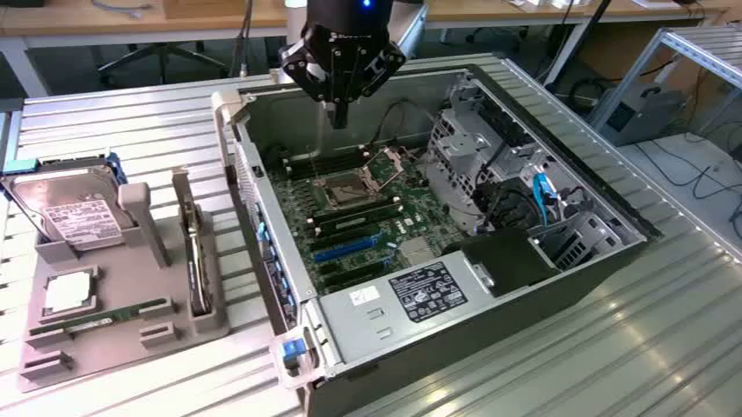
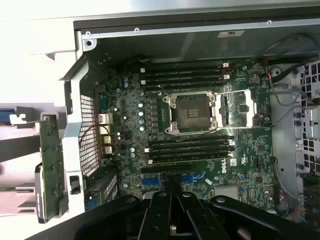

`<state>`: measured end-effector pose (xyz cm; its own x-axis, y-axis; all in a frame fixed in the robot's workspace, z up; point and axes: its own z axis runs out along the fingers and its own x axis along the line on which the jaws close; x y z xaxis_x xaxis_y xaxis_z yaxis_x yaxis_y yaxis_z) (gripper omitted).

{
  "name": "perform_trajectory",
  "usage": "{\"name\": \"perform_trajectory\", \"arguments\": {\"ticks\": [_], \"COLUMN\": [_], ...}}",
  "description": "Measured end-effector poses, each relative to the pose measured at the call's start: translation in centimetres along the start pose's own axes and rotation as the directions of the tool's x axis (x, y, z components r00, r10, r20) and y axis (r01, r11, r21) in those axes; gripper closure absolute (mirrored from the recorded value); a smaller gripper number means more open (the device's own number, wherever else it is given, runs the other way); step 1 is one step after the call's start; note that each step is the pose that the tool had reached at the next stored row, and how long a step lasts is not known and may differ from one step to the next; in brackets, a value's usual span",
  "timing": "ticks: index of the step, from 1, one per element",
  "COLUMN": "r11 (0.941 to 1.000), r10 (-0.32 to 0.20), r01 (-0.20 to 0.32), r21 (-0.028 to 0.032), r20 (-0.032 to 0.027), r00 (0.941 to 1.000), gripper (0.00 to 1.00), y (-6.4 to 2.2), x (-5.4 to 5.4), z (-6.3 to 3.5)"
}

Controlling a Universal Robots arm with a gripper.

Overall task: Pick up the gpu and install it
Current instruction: 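Reach for the gpu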

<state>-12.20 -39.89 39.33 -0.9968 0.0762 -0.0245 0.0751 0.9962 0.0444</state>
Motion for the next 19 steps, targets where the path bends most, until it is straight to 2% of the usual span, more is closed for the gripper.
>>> {"name": "perform_trajectory", "arguments": {"ticks": [19], "r11": [1.0], "r10": [0.0], "r01": [0.0], "r21": [0.0], "r20": [0.0], "r00": [1.0], "gripper": [0.89], "y": [-0.05], "x": [0.7], "z": [-0.02]}}
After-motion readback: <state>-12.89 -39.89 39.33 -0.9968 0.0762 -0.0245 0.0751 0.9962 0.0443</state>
